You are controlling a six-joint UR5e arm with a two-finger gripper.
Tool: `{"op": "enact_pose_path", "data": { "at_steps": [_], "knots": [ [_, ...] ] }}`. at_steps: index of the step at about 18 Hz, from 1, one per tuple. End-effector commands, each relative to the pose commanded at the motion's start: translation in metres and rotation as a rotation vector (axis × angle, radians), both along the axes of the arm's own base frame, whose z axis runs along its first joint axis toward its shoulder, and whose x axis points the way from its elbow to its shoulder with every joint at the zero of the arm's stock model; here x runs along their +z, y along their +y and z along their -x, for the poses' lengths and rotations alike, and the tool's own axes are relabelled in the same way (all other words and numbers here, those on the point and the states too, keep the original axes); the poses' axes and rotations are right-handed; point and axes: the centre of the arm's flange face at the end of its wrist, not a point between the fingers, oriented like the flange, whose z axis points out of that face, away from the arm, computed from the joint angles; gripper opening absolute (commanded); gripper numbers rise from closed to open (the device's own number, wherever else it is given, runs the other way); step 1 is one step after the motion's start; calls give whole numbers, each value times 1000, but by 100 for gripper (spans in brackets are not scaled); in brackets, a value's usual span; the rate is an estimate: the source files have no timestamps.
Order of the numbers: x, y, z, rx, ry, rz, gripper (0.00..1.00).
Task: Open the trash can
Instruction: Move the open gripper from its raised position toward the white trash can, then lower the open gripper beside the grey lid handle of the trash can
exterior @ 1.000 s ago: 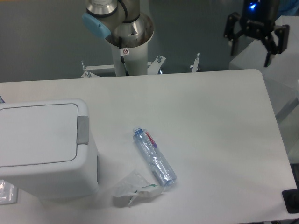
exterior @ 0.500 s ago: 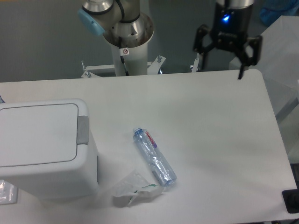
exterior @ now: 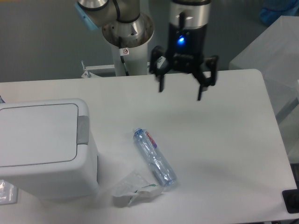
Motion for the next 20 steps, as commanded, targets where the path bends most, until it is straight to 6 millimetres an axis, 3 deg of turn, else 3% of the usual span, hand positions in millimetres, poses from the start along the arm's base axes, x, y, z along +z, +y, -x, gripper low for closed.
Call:
{"op": "enact_pose_path", "data": {
  "at_steps": [10,20],
  "knots": [
    [-18,52,-37,150,-114,-74,100],
    [-37,64,-55,158,-157,-51,100]
  ]
}}
